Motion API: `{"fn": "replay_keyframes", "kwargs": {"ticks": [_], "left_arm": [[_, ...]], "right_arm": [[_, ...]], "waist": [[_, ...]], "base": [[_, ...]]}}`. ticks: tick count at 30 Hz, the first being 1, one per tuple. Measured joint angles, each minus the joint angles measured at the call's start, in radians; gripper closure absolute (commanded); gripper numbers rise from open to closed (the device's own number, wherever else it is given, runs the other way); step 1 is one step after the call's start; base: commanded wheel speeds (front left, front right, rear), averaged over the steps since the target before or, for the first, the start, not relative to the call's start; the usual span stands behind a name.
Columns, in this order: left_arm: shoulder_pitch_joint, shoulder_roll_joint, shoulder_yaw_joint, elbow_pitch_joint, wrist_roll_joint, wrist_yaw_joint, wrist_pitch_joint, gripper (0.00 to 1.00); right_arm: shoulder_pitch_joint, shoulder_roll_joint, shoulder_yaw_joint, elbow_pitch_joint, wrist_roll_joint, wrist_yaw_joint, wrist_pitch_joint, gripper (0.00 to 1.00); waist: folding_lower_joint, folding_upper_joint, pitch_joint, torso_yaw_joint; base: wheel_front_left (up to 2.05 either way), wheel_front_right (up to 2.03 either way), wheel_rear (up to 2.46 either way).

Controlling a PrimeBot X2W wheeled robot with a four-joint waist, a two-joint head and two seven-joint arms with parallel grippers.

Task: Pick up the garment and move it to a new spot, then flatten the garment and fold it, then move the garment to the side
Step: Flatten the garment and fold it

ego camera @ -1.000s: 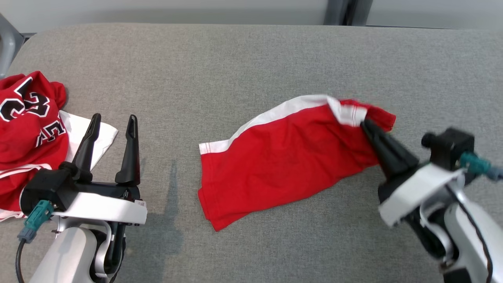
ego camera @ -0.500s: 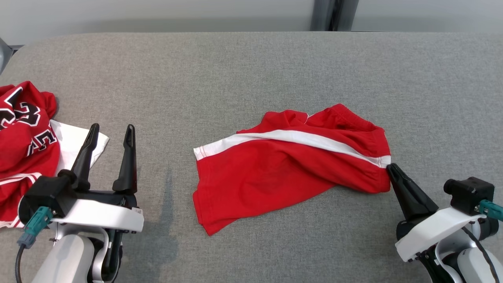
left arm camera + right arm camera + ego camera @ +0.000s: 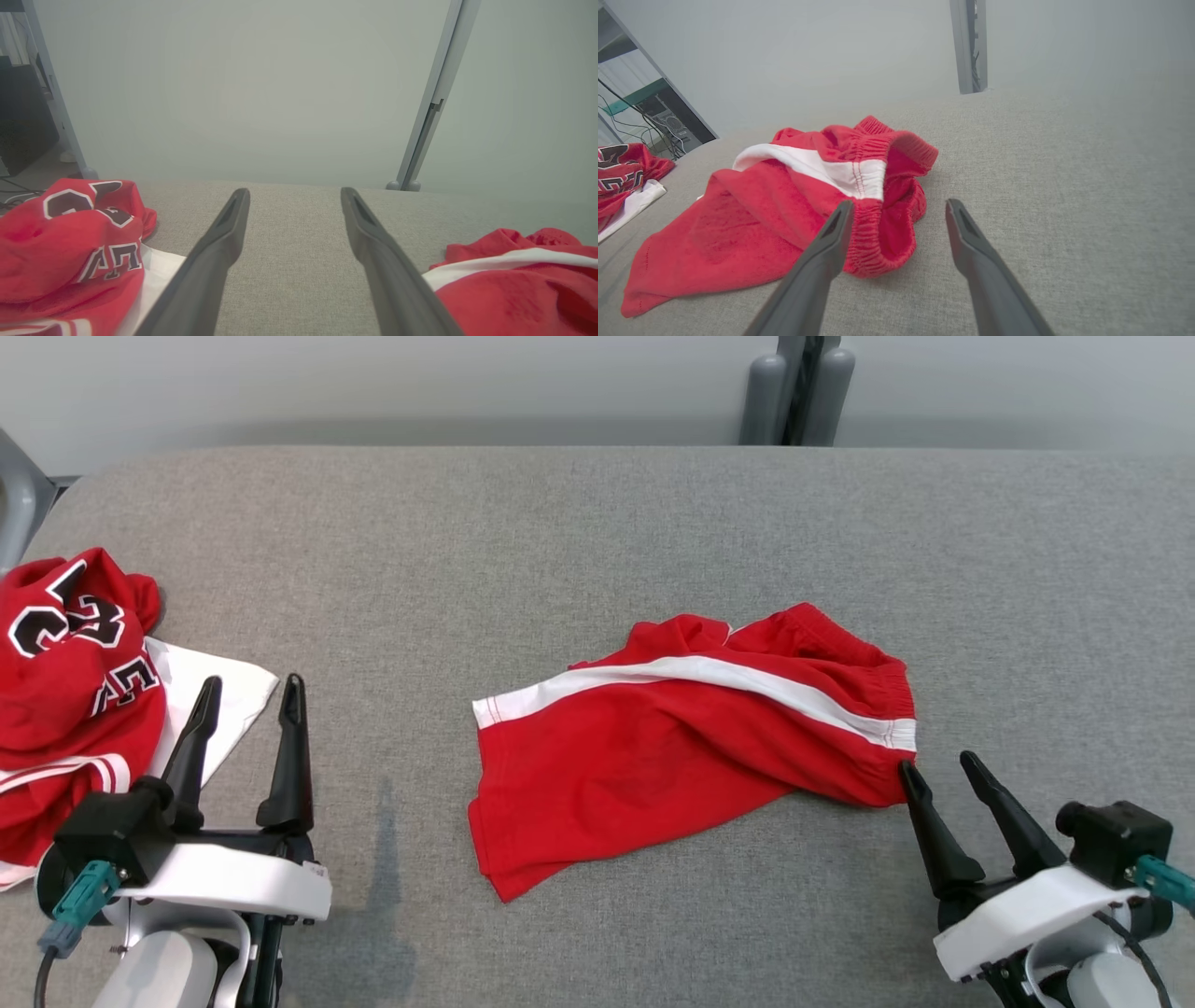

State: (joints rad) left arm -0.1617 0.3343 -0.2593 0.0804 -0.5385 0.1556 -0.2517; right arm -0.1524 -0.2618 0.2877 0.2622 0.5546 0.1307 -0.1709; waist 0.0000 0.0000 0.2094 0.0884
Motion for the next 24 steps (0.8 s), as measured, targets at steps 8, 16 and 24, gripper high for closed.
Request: {"fn": "replay_keyframes", "kwargs": {"ticks": [8,16,24], "left_arm": [[0.045,0.008,0.018,-0.032,-0.006,0.036,0.005,0.00],[0.077,0.009,0.016,-0.067,0.012,0.061,0.003,0.00],[0.109,0.005,-0.015,-0.096,0.035,0.069,0.000,0.00]], "right_arm": [[0.043,0.045,-0.121,-0.150,-0.113,0.000,-0.075,0.00],[0.067,0.121,-0.214,-0.246,-0.259,0.000,-0.032,0.00],[0.122,0.149,-0.223,-0.272,-0.296,0.000,0.017,0.00]], "waist": [[0.0000,0.0000,-0.035,-0.020],[0.0000,0.0000,-0.065,-0.024],[0.0000,0.0000,-0.091,-0.014]], "base": [[0.00,0.00,0.00],[0.00,0.00,0.00],[0.00,0.00,0.00]]}}
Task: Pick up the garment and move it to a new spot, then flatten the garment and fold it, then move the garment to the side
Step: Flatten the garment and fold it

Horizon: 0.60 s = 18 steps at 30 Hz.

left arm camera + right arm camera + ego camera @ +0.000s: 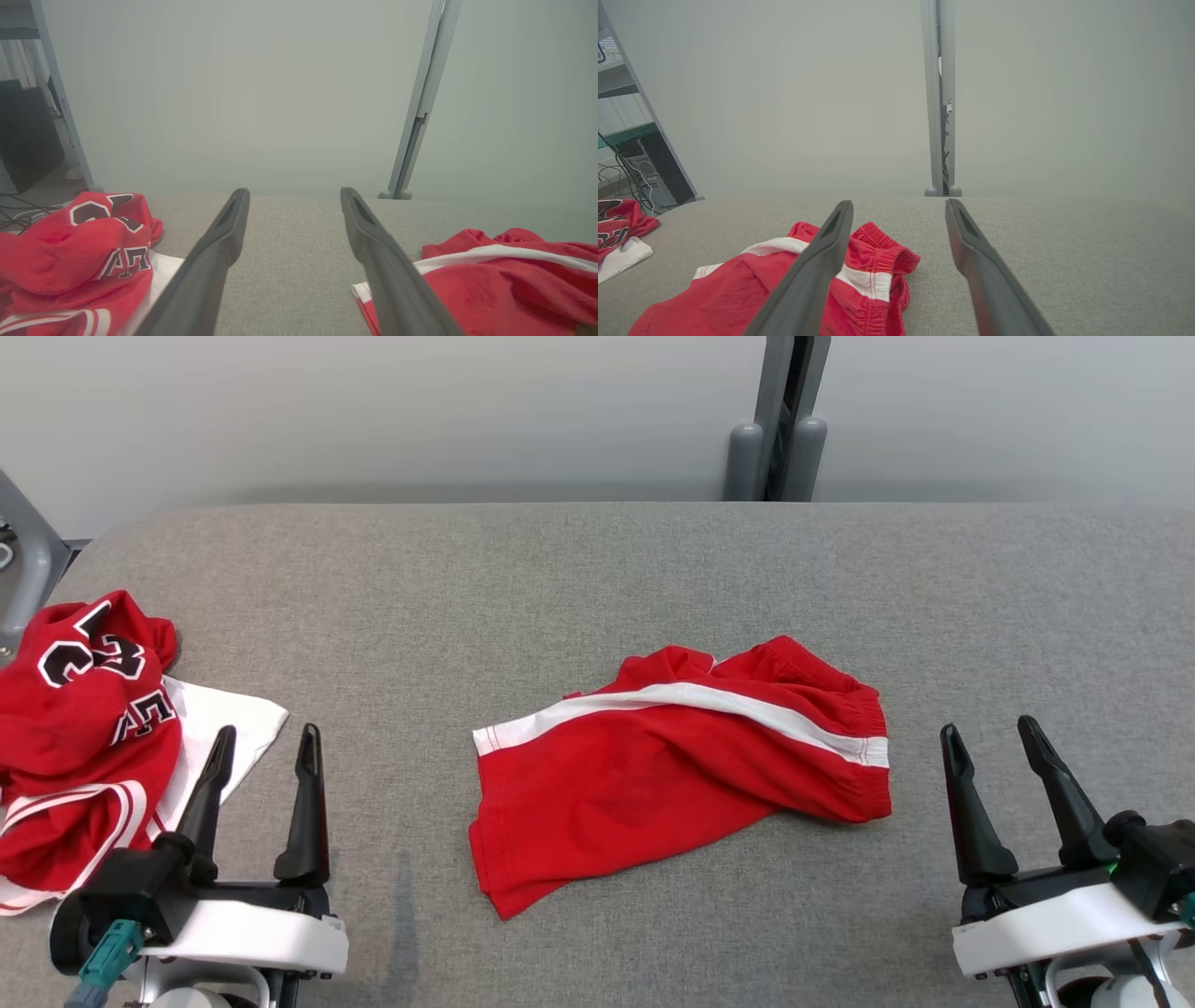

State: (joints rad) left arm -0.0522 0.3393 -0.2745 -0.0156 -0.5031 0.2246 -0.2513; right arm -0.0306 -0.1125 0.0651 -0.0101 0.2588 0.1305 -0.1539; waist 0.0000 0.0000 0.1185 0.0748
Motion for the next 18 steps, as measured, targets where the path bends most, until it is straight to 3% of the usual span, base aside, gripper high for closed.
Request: {"fn": "replay_keyframes", "kwargs": {"ticks": [18], "left_arm": [[0.001,0.005,-0.014,0.014,0.000,-0.012,0.000,0.00]], "right_arm": [[0.019,0.009,0.008,-0.015,-0.007,0.000,0.023,0.00]], "waist": [[0.0000,0.0000,-0.008,0.012]], "base": [[0.00,0.00,0.00]]}}
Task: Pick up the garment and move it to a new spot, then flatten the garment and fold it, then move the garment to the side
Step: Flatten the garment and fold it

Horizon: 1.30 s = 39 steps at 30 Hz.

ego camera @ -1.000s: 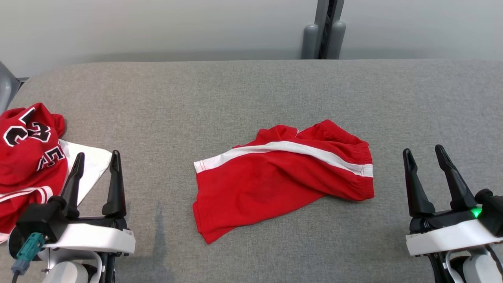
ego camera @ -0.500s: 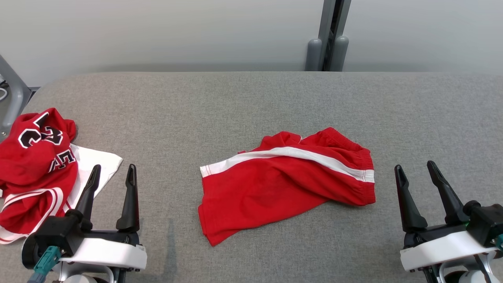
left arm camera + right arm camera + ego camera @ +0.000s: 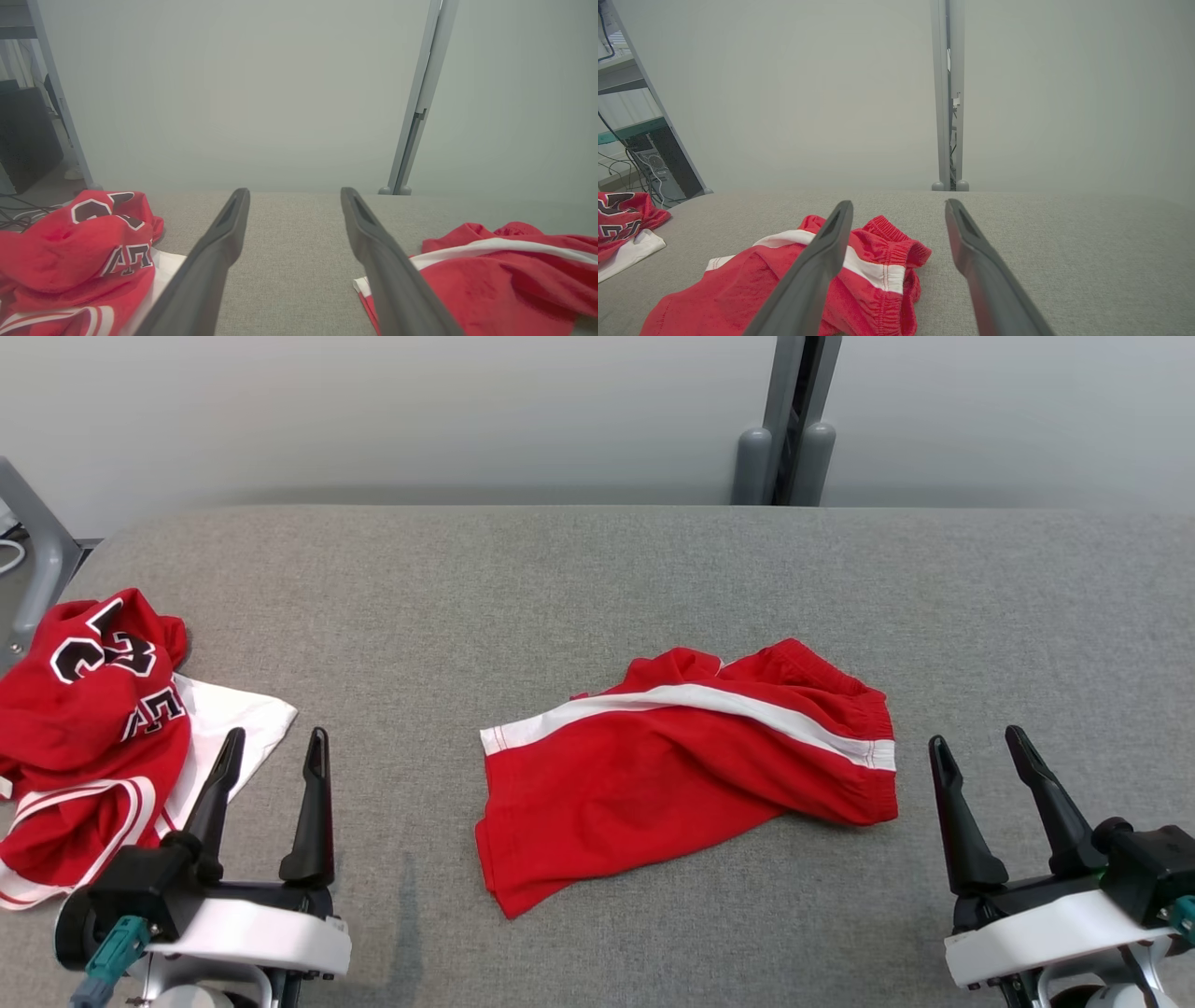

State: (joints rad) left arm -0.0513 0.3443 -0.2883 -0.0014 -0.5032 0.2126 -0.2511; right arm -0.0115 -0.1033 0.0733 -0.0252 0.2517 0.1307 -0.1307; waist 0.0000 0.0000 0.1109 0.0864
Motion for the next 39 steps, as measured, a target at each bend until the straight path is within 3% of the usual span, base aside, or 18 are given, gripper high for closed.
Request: {"fn": "replay_keyframes", "kwargs": {"ticks": [3,6,13,14,19,24,30,32,33,39], "left_arm": [[-0.015,0.003,-0.005,0.005,0.000,-0.003,0.005,0.00],[-0.082,0.014,-0.017,0.015,-0.008,-0.039,0.040,0.00],[-0.244,0.006,-0.062,0.134,-0.077,-0.155,0.150,0.00],[-0.244,0.006,-0.062,0.134,-0.077,-0.155,0.150,0.00],[-0.329,-0.019,-0.108,0.328,-0.156,-0.257,0.264,0.00],[-0.375,-0.039,-0.139,0.419,-0.195,-0.299,0.332,0.00],[-0.429,-0.042,-0.165,0.501,-0.225,-0.319,0.382,0.00],[-0.441,-0.041,-0.173,0.510,-0.229,-0.326,0.385,0.93],[-0.446,-0.042,-0.177,0.513,-0.231,-0.327,0.383,1.00],[-0.449,-0.037,-0.204,0.517,-0.238,-0.335,0.383,1.00]], "right_arm": [[-0.002,-0.001,0.002,-0.002,0.000,0.000,0.004,0.00],[-0.021,-0.006,0.012,-0.009,0.003,0.000,0.008,0.00],[-0.064,-0.011,0.041,-0.021,0.003,0.000,0.016,0.00],[-0.064,-0.011,0.041,-0.021,0.003,0.000,0.016,0.00],[-0.105,-0.015,0.073,-0.006,0.003,0.000,0.007,0.00],[-0.125,-0.016,0.082,0.011,0.010,0.000,-0.004,0.00],[-0.147,-0.017,0.090,0.030,0.013,0.000,-0.017,0.00],[-0.148,-0.021,0.090,0.036,0.013,0.000,-0.020,0.00],[-0.149,-0.023,0.088,0.037,0.014,0.000,-0.021,0.00],[-0.164,-0.064,0.115,0.047,0.055,0.000,0.018,0.00]], "waist": [[0.0000,0.0000,0.006,0.000],[0.0000,0.0000,0.028,-0.003],[-0.0001,0.0000,0.096,-0.025],[-0.0001,0.0000,0.096,-0.025],[0.0000,0.0000,0.157,-0.060],[0.0000,0.0000,0.196,-0.088],[0.0000,0.0000,0.230,-0.107],[0.0000,0.0000,0.234,-0.111],[0.0000,0.0000,0.236,-0.112],[0.0000,0.0000,0.236,-0.106]], "base": [[0.00,0.00,0.00],[0.00,0.00,0.00],[0.00,0.00,0.00],[0.00,0.00,0.00],[0.00,0.00,0.00],[0.00,0.00,0.00],[0.00,0.00,0.00],[0.00,0.00,0.00],[0.00,0.00,0.00],[0.00,0.00,0.00]]}}
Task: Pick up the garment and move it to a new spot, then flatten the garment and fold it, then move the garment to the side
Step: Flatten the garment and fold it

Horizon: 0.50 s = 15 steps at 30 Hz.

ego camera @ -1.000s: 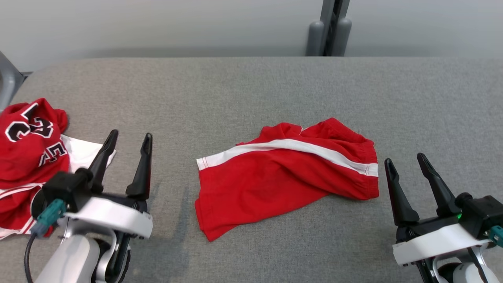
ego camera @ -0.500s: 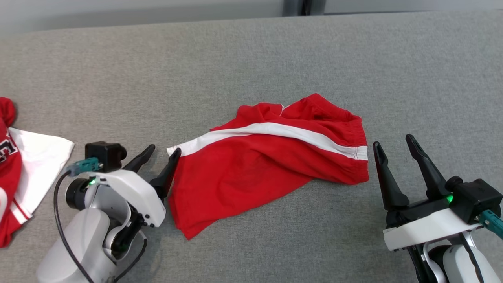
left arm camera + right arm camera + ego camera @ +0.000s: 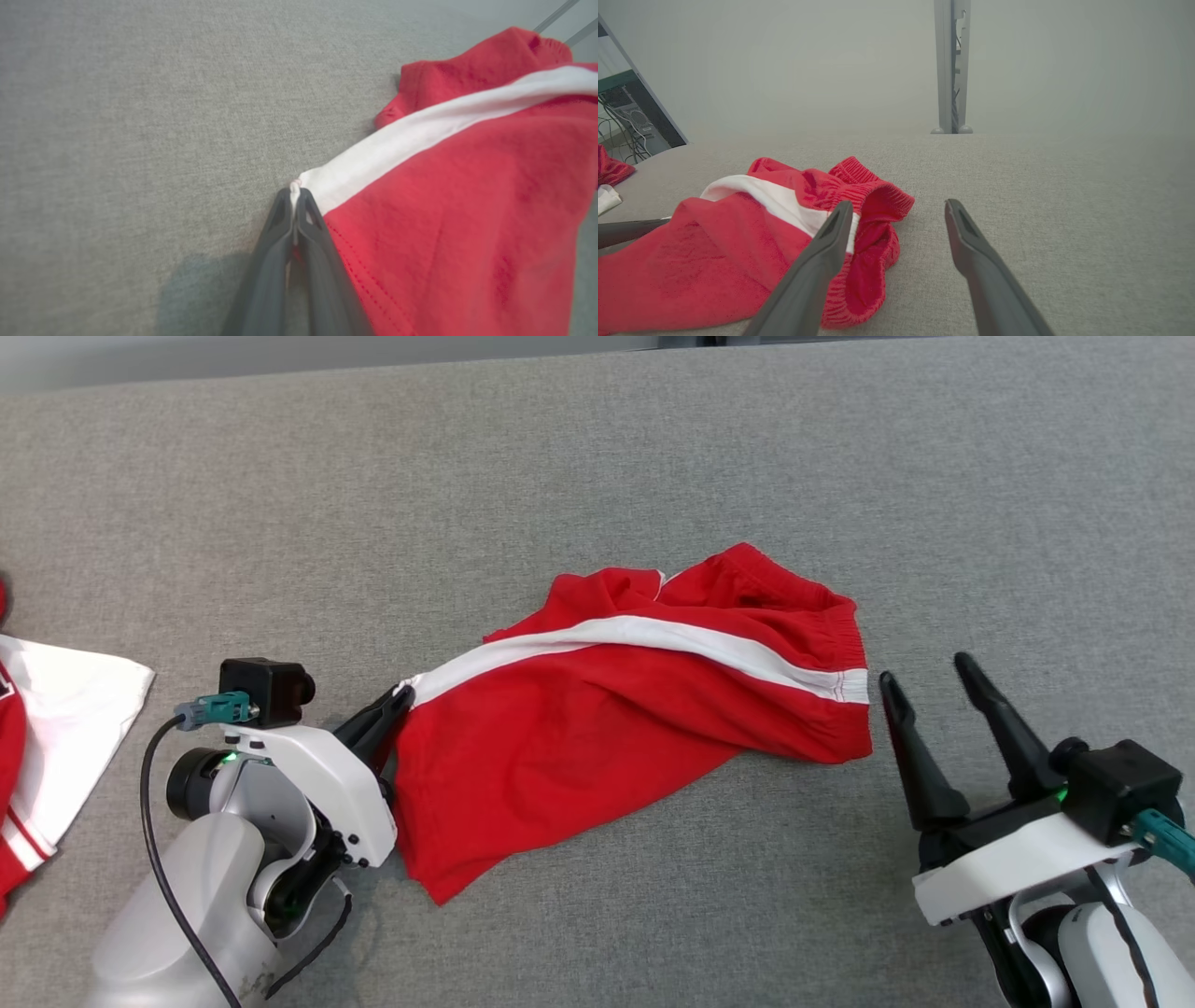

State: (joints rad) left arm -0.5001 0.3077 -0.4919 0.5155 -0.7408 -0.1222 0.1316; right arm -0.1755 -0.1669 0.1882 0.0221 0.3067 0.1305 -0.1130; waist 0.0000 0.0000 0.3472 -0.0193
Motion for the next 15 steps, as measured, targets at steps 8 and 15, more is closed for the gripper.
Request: {"fn": "replay_keyframes", "kwargs": {"ticks": [8,15], "left_arm": [[-0.003,0.005,-0.026,-0.008,0.000,-0.002,-0.009,1.00],[-0.015,0.004,-0.040,-0.017,0.010,-0.004,-0.053,1.00]], "right_arm": [[-0.053,-0.098,0.126,0.021,0.100,0.000,0.081,0.00],[-0.113,-0.143,0.206,0.040,0.193,0.000,0.088,1.00]], "waist": [[0.0000,0.0000,0.004,0.022],[0.0000,0.0000,0.006,0.040]], "base": [[0.00,0.00,0.00],[0.00,0.00,0.00]]}}
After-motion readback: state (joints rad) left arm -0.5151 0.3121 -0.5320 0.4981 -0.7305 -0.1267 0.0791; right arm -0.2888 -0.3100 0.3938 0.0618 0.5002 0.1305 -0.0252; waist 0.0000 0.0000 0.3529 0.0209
